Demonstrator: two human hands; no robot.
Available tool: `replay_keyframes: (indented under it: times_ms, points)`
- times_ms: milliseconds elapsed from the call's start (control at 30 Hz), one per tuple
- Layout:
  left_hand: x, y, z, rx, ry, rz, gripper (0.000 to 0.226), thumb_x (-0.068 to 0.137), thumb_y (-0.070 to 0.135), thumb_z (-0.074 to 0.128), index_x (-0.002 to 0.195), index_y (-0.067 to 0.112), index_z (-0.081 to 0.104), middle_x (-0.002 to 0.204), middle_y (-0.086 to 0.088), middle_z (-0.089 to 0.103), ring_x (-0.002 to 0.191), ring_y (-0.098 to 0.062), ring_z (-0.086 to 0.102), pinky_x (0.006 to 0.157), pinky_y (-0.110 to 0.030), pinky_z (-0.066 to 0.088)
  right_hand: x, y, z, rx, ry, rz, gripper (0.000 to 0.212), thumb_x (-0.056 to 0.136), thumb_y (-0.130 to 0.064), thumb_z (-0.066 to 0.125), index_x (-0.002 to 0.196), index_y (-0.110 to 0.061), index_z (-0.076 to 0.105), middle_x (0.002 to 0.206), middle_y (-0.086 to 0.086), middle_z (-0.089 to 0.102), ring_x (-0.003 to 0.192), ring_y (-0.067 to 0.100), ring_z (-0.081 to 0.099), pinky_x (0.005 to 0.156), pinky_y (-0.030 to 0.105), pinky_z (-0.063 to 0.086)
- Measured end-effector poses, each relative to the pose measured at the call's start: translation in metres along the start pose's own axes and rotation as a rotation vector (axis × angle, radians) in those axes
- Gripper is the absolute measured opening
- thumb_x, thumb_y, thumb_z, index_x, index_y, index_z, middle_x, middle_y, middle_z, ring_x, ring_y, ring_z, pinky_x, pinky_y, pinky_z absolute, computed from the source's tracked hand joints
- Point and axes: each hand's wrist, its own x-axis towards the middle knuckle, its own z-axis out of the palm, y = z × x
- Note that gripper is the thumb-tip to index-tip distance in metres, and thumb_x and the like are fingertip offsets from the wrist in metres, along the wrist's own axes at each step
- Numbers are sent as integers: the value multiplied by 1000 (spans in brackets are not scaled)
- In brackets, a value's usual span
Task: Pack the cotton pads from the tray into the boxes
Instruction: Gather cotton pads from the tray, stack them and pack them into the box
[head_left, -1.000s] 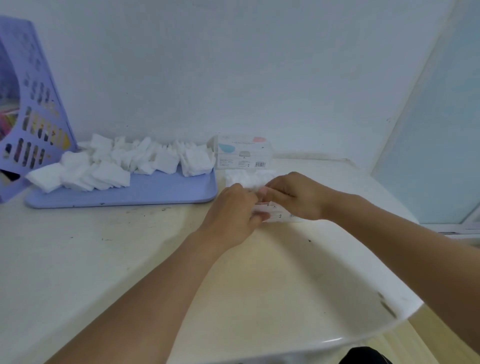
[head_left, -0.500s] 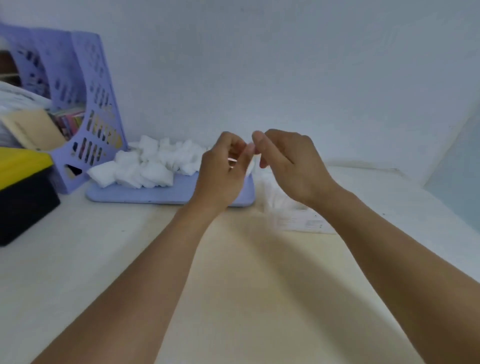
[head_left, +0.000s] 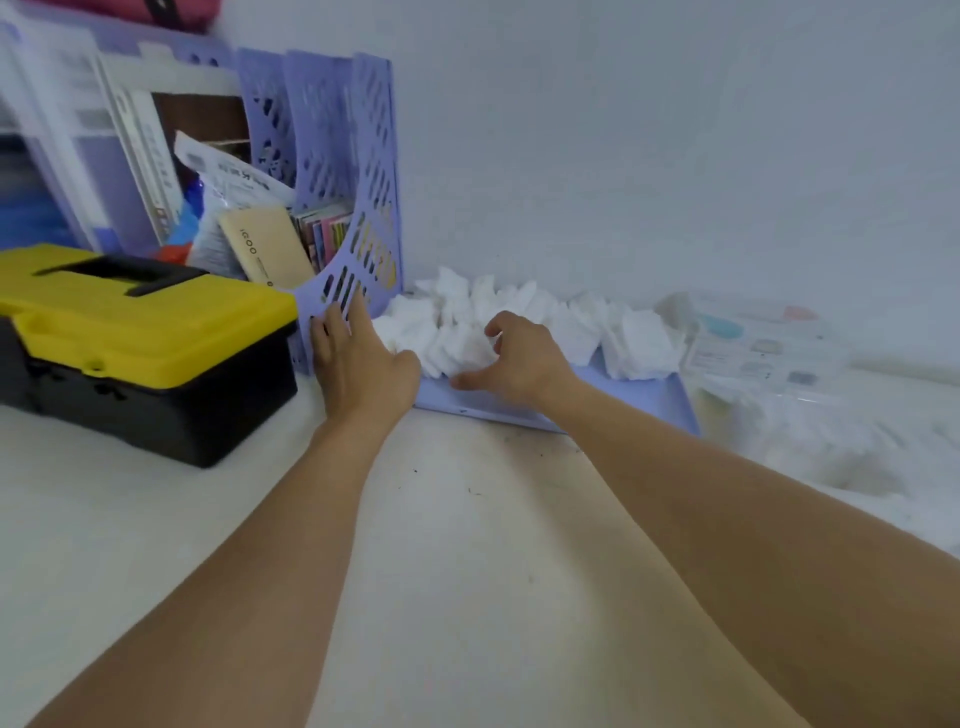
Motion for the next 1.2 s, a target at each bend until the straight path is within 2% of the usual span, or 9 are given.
replay_keyframes:
  times_ms: [67,200,400,567,700,867,1000,1100,1200]
  points:
    - [1,-3,5,-61,-62,-62,82,85,14,58,157,9,19,162,-13,20,151,-33,13,122,-48,21,8,-4,7,-40,0,-1,71,67,-49,88,118,-14,53,111,1,61,96,19,57,83,34,50]
    - [1,-5,5,-243,-105,-139,74,87,11,54,155,13,25,157,-9,36,138,-32,42,108,-46,42,13,-5,11,-107,18,-7,67,67,-55,86,113,-17,56,101,-1,62,94,21,61,75,31,46]
    - [-1,-1,1,-225,-80,-161,68,85,12,58,148,13,35,150,-7,37,129,-32,48,90,-34,38,11,-18,19,-261,71,3,73,65,-75,76,103,-19,50,104,1,62,97,24,63,73,31,42]
    - [-3,0,-1,-238,-85,-139,59,87,10,56,144,13,39,146,-6,36,125,-28,48,87,-30,35,16,-21,20,-334,95,-39,46,80,-60,69,84,-18,50,86,1,58,83,27,62,68,32,44]
    - [-1,1,-1,-268,-80,-153,52,89,8,54,139,15,43,145,-4,38,103,-16,43,80,-29,35,15,-17,16,-379,95,-93,37,85,-50,64,89,-17,48,88,2,57,83,28,60,67,33,42]
    - [1,-3,3,-248,-99,-134,51,88,9,56,137,17,42,143,-4,36,99,-18,45,64,-24,37,10,-12,14,-325,158,-125,21,92,-28,54,96,-13,41,79,4,49,73,32,51,59,34,32]
    - [-4,-1,2,-267,12,-58,55,85,11,60,138,12,45,144,-8,38,125,-27,46,95,-32,42,-6,-9,-4,-59,322,-156,15,91,-19,53,100,-7,52,78,8,58,73,31,56,59,38,41]
    - [-21,27,-6,-420,173,214,42,89,24,60,128,11,53,133,-5,50,122,-14,48,96,-19,37,-39,-16,-40,662,215,-15,20,93,-11,58,111,-6,64,94,13,69,80,29,65,62,38,57]
    - [-54,72,-13,-1004,-208,4,28,94,37,62,116,20,58,117,0,63,102,-12,65,82,-31,58,-78,-8,-67,1080,10,139,23,96,-4,56,116,-11,64,94,10,66,73,23,64,58,30,54]
